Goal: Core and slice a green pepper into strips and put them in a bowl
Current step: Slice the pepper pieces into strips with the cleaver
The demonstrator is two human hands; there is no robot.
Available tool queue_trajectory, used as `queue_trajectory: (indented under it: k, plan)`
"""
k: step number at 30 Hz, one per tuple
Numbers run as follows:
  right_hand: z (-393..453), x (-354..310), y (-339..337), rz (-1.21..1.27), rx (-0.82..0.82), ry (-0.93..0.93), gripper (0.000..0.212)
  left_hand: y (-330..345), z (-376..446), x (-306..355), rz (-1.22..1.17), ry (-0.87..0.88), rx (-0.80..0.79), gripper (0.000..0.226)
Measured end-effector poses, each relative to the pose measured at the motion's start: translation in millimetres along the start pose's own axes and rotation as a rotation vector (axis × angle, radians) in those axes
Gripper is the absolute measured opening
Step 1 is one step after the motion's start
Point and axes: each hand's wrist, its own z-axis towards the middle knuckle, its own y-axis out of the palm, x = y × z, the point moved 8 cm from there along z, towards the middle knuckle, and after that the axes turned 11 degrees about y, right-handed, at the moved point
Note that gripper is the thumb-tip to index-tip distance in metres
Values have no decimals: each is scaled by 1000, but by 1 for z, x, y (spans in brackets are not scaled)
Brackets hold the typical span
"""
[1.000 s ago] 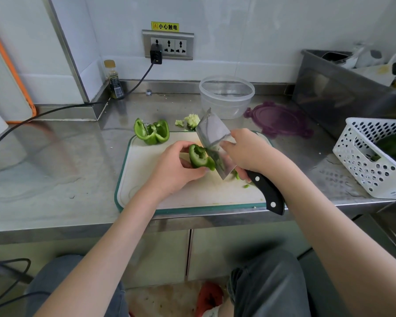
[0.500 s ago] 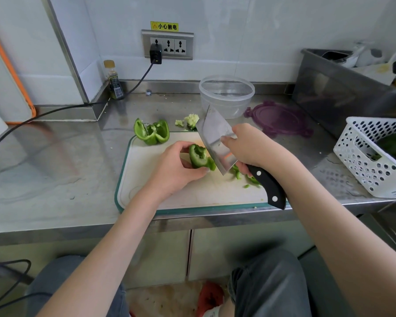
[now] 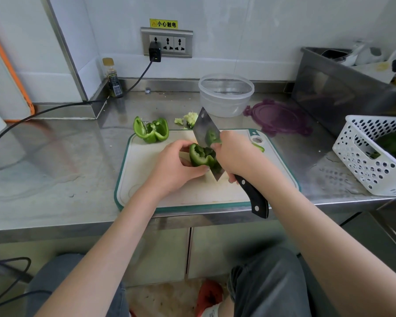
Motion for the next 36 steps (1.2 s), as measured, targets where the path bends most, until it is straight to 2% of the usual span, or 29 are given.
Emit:
queue_trajectory:
  k: [13, 16, 20, 22, 27, 31, 34, 36]
  plan:
    - [3, -9, 5, -82, 74, -19, 21, 0, 1, -1, 25, -5, 11, 54]
    - [11, -13, 15, -205, 22, 40, 13, 1, 0, 4, 58, 2, -19, 59]
    - [12, -22, 13, -178, 38, 34, 5, 0, -4, 14, 48, 23, -20, 60]
    - [11, -20, 8, -138, 51, -4, 18, -1, -5, 16, 43, 32, -17, 57]
    - [8, 1, -4, -162, 22, 23, 15, -4, -5, 13, -18, 15, 22, 53]
    - [8, 30, -25, -127, 102, 114, 20, 0, -8, 19, -46, 31, -27, 53]
    - [8, 38, -31, -55, 92, 94, 16, 0, -9, 23, 25, 70, -29, 56]
    - [4, 36, -31, -40, 75, 85, 20, 1, -10, 25, 103, 96, -53, 59]
